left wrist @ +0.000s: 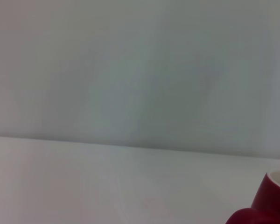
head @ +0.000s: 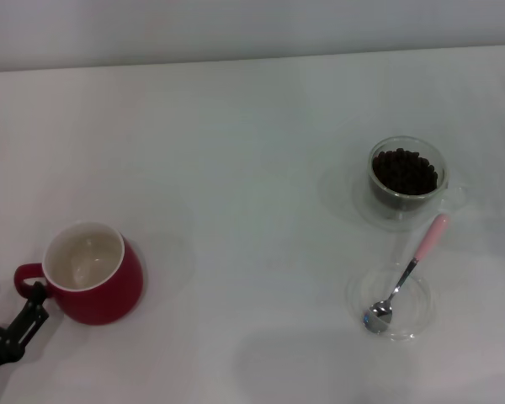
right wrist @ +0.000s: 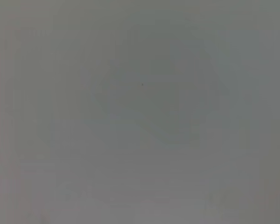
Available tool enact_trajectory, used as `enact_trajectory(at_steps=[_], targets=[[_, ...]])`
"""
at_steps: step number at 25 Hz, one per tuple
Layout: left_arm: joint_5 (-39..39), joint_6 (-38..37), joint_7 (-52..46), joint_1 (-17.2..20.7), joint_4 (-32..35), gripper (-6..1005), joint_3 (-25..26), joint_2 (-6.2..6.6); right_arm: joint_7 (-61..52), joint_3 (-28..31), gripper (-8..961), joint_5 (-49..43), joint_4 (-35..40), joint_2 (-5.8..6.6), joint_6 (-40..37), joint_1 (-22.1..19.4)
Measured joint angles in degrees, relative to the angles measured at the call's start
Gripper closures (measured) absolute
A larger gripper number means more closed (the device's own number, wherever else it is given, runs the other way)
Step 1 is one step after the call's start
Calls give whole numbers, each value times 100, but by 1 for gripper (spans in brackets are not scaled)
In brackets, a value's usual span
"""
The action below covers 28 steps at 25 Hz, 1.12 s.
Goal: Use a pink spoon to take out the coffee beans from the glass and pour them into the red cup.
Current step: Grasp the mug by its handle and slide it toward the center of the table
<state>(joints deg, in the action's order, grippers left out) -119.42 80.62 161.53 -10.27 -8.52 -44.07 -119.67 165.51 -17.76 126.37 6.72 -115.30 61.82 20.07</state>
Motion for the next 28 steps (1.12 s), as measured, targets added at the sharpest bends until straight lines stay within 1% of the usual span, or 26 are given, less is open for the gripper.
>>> enact_trajectory(at_steps=[8,16,19,24,28], targets=[[-30,-14,-12,-33,0,108,17,-4,7,0,97,-9,-4,-1,-18,4],[-36,19,-126,-157,0,113,23,-4,41,0,97,-18,-4,0,-141,39],[-44,-38,-185,-188,0,222,21,-4,41,0,97,-19,-4,-1,-164,50],[-60,-114,-223,-227,-40,447,27,-7,38,0,97,-8,-4,7,-293,65],[-30,-116,-221,-234,-71,481,18,-10,44,0,97,-7,-4,5,-322,73]])
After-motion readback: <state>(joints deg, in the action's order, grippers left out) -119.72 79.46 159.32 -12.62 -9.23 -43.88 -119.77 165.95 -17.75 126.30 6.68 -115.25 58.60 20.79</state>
